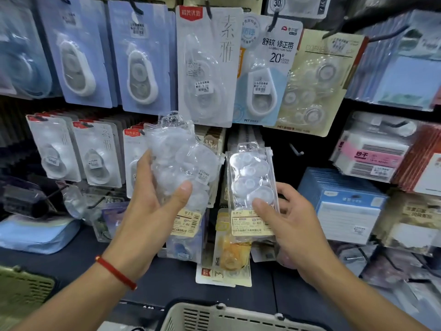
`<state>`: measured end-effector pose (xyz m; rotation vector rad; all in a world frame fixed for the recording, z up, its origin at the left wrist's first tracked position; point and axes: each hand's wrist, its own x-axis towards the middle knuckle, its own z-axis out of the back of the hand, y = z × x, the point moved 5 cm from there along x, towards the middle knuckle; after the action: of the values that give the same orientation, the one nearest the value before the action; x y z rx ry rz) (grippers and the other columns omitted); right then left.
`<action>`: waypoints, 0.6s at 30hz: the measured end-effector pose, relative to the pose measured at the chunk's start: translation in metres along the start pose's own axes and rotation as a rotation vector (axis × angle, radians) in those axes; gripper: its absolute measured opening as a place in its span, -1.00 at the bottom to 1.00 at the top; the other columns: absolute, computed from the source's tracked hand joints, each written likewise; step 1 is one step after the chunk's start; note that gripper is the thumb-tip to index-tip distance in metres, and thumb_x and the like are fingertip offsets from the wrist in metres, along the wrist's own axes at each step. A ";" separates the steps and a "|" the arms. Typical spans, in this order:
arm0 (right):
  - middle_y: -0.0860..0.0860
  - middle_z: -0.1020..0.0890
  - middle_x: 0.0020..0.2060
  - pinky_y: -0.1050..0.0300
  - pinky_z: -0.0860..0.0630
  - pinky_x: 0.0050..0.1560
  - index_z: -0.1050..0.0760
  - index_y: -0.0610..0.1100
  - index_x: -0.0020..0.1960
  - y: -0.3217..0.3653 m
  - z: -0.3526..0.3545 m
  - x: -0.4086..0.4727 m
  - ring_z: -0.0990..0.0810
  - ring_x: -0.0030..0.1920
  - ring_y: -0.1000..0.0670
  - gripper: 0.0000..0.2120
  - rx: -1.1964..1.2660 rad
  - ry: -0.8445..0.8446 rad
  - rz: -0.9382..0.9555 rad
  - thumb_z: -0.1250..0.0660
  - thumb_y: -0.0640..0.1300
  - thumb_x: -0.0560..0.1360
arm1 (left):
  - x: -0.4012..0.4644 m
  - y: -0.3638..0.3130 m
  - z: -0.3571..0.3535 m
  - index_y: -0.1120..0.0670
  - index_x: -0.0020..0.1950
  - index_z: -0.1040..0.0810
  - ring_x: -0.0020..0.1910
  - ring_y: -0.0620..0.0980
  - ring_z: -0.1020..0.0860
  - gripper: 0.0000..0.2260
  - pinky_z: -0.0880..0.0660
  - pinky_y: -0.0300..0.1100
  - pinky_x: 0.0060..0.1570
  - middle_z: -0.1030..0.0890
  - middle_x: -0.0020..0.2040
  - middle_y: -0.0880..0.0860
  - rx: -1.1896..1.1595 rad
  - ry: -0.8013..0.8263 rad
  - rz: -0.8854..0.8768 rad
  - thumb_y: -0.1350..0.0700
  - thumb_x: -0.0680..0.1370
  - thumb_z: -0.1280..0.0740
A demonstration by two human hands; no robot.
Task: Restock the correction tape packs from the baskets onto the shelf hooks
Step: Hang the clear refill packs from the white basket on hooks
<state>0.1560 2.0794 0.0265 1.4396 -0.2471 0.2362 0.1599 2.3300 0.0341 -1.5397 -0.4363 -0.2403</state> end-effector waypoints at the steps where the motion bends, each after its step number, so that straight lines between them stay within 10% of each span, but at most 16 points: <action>1: 0.01 -0.79 0.01 0.01 -0.71 -0.05 -0.56 0.07 0.25 0.001 -0.001 -0.001 -0.79 -0.01 -0.04 -0.76 0.017 -0.010 -0.002 -0.47 -0.02 0.60 | 0.000 -0.001 0.000 -0.33 0.62 -0.10 0.58 -0.35 -0.20 -0.21 -0.24 0.01 0.60 -0.24 0.58 -0.39 0.002 -0.005 -0.005 -0.13 0.50 -0.45; 5: -0.01 -0.79 -0.01 0.32 -0.57 -0.38 -0.57 0.04 0.24 0.000 -0.004 -0.007 -0.79 -0.11 0.01 -0.74 0.093 -0.025 -0.043 -0.47 0.03 0.58 | 0.001 -0.007 -0.003 -0.28 0.60 -0.18 0.45 -0.37 -0.41 -0.29 -0.36 -0.01 0.51 -0.46 0.43 -0.40 -0.057 0.000 -0.051 -0.02 0.56 -0.47; 12: 0.24 -0.65 0.17 0.05 -0.58 0.24 -0.47 0.16 0.30 -0.017 0.009 0.001 -0.63 0.20 0.20 -0.65 -0.416 -0.056 -0.122 -0.40 0.19 0.56 | -0.001 -0.008 -0.009 -0.28 0.52 -0.29 0.38 -0.14 -0.57 -0.36 -0.47 0.00 0.40 -0.59 0.40 -0.13 -0.128 0.012 -0.035 0.00 0.51 -0.46; 18: 0.20 -0.73 0.11 -0.02 -0.66 0.13 -0.63 0.23 0.17 -0.020 -0.020 -0.014 -0.69 0.14 0.11 -0.52 -0.234 0.195 -0.060 -0.35 0.50 0.41 | -0.019 0.013 -0.037 -0.46 0.21 -0.48 0.20 -0.02 -0.70 -0.42 -0.69 -0.11 0.03 -0.72 0.21 -0.10 -0.279 0.157 0.186 0.09 0.38 -0.55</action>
<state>0.1497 2.0965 0.0011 1.1815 -0.0693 0.2865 0.1528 2.2913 0.0151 -1.8071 -0.1366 -0.2835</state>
